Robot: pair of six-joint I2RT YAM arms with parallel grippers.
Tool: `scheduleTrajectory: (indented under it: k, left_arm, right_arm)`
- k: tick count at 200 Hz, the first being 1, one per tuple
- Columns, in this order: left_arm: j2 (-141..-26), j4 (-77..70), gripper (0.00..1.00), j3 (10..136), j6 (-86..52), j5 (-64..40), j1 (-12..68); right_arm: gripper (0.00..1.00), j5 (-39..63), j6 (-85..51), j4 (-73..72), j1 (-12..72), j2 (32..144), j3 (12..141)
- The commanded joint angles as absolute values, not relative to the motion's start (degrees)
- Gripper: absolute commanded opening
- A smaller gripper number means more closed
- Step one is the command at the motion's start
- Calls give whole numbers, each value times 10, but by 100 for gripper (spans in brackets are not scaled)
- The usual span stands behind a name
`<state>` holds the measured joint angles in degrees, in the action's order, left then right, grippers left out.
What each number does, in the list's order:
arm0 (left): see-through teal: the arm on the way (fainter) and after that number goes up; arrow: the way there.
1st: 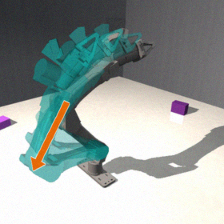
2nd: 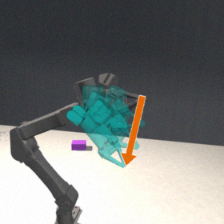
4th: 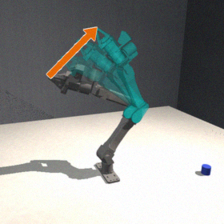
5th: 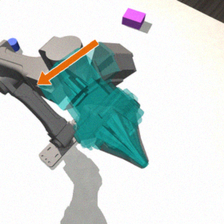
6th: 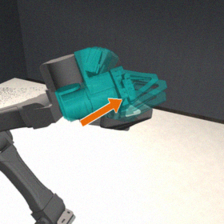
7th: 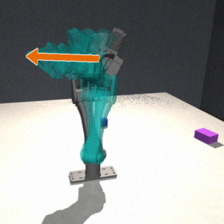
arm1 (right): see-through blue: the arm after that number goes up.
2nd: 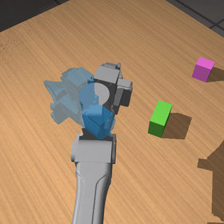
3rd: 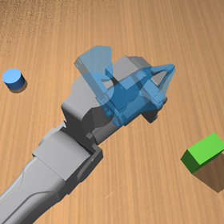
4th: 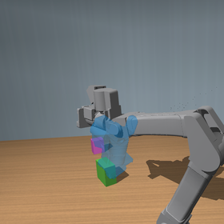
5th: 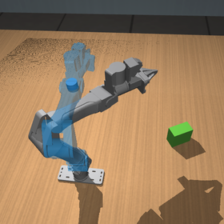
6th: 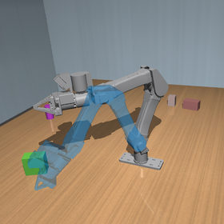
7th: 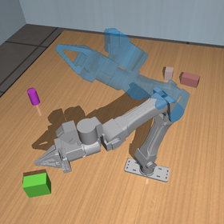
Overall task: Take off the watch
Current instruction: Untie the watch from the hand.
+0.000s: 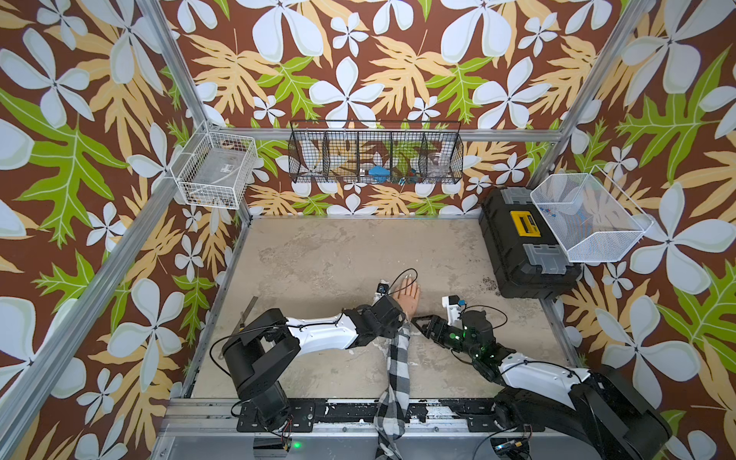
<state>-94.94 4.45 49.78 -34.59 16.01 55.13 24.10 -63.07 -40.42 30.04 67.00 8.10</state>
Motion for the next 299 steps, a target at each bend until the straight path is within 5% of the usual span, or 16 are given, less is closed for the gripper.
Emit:
scheduleTrajectory:
  k: [1, 187, 299]
  left_arm:
    - [-950, 34, 68, 496, -350, 155, 550]
    - [-955, 34, 67, 493, -352, 157, 549]
    - [-955, 27, 67, 488, -357, 155, 549]
  right_arm:
    - [77, 263, -660, -520, 301, 689, 72]
    - [74, 307, -740, -714, 303, 852, 88]
    - [71, 318, -737, -667, 328, 856, 157]
